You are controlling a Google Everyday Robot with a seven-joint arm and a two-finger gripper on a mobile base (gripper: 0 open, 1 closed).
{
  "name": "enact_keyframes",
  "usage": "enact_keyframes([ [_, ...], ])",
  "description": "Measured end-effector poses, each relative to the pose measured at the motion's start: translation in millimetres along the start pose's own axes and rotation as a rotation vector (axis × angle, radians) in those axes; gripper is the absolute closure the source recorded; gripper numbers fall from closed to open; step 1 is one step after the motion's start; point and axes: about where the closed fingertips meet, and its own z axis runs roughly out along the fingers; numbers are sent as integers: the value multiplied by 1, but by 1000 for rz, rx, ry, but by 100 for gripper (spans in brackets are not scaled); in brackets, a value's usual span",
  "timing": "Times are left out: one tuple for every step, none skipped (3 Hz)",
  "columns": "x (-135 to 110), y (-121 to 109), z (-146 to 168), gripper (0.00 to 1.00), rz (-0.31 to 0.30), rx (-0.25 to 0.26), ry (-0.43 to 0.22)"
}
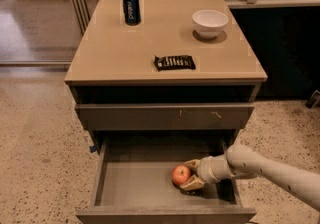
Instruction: Pick apple from middle drawer and place on counter
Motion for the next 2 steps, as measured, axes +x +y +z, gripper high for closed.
enact_keyframes([
  [0, 0, 0, 91, 0, 0, 0],
  [-6, 3, -2, 100, -8, -15, -10],
])
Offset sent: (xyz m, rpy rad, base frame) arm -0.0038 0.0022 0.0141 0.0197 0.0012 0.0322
